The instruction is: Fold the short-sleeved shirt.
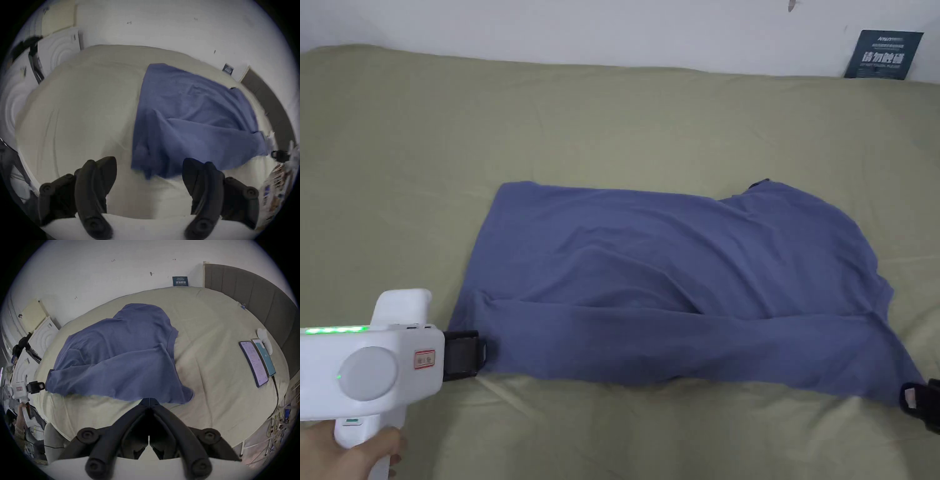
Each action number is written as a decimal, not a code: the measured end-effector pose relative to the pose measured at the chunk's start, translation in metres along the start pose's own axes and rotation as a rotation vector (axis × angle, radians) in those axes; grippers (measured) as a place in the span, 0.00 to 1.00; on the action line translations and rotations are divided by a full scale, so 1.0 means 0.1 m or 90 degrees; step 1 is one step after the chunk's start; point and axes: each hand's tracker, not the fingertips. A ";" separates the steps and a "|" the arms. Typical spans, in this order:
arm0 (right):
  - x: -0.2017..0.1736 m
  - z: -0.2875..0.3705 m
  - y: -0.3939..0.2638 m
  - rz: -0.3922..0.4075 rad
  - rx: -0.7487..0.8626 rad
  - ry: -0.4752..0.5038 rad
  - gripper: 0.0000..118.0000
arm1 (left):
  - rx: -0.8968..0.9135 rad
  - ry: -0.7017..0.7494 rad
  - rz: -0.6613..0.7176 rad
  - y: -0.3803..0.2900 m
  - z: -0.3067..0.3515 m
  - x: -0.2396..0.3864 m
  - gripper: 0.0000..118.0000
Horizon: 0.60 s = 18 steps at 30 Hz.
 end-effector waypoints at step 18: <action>0.32 -0.50 0.23 0.022 0.000 -0.054 0.45 | 0.002 -0.062 -0.014 -0.04 0.00 -0.01 0.14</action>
